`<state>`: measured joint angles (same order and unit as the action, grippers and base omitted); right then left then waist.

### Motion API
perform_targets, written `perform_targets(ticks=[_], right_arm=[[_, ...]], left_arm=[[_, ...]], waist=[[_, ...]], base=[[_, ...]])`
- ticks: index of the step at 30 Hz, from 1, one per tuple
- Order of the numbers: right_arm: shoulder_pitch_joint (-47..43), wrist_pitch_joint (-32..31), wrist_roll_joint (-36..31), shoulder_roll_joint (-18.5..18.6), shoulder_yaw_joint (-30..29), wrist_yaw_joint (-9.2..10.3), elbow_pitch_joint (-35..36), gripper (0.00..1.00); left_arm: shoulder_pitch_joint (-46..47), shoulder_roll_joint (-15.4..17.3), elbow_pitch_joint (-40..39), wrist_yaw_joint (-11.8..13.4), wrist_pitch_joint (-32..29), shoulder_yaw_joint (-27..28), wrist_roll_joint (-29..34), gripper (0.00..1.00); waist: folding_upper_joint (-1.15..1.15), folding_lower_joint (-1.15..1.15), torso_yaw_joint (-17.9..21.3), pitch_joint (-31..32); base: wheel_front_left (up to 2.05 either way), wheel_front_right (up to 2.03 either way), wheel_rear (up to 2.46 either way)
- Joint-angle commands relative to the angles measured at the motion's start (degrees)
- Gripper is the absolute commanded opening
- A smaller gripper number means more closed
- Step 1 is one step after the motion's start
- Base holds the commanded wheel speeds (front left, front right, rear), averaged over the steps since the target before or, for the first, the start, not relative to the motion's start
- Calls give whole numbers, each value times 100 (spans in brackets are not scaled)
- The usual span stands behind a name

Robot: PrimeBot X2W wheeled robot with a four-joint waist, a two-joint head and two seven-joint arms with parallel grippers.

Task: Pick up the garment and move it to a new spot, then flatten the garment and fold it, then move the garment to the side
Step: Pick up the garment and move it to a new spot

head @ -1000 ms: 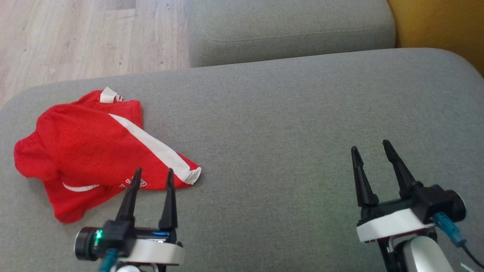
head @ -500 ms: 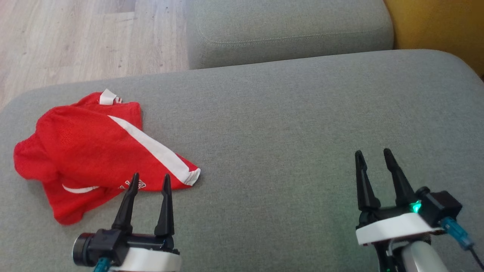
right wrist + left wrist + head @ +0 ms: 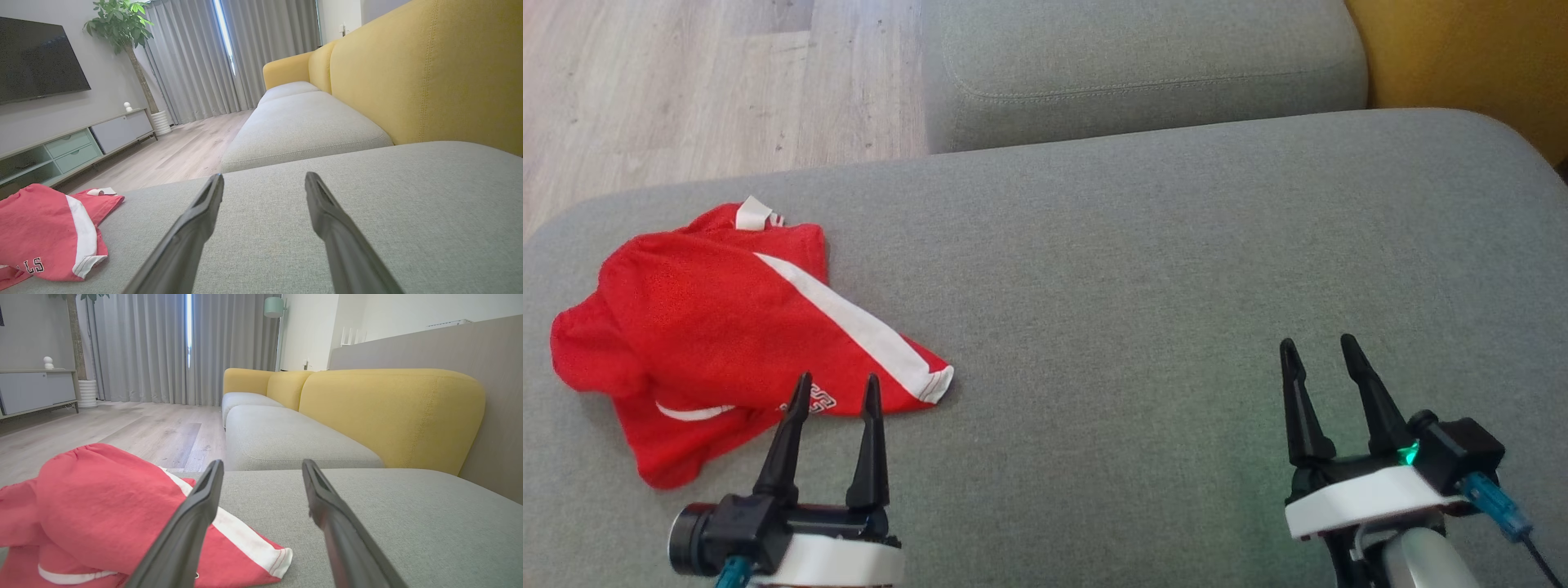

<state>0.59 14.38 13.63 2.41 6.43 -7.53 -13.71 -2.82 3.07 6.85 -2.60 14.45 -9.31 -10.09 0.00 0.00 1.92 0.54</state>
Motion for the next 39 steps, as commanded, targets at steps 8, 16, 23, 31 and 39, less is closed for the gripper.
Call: perform_targets(ticks=[8, 16, 23, 31, 39], right_arm=[[248, 62, -38, 46, 182, 4, 168, 100], [159, 62, -64, 46, 396, 4, 200, 100], [61, 62, 0, 46, 697, 4, 193, 100], [-53, 62, 135, 46, 987, 4, 186, 100], [-91, 62, 224, 46, 1205, 4, 190, 100]], left_arm=[[112, -18, -165, 36, 55, 203, -91, 100], [47, -19, -178, 127, 55, 321, -84, 100], [-104, -19, -198, 144, 55, 488, -27, 100], [-222, -19, -218, 91, 55, 723, 61, 100], [-349, -19, -237, 56, 55, 863, 83, 100]], waist=[[0, 0, -49, 29], [0, 0, -438, 144], [0, 0, -914, 263], [0, 0, -1490, 408], [0, 0, -1908, 493]], base=[[0, 0, 0], [0, 0, 0], [0, 0, 0], [0, 0, 0], [0, 0, 0]])
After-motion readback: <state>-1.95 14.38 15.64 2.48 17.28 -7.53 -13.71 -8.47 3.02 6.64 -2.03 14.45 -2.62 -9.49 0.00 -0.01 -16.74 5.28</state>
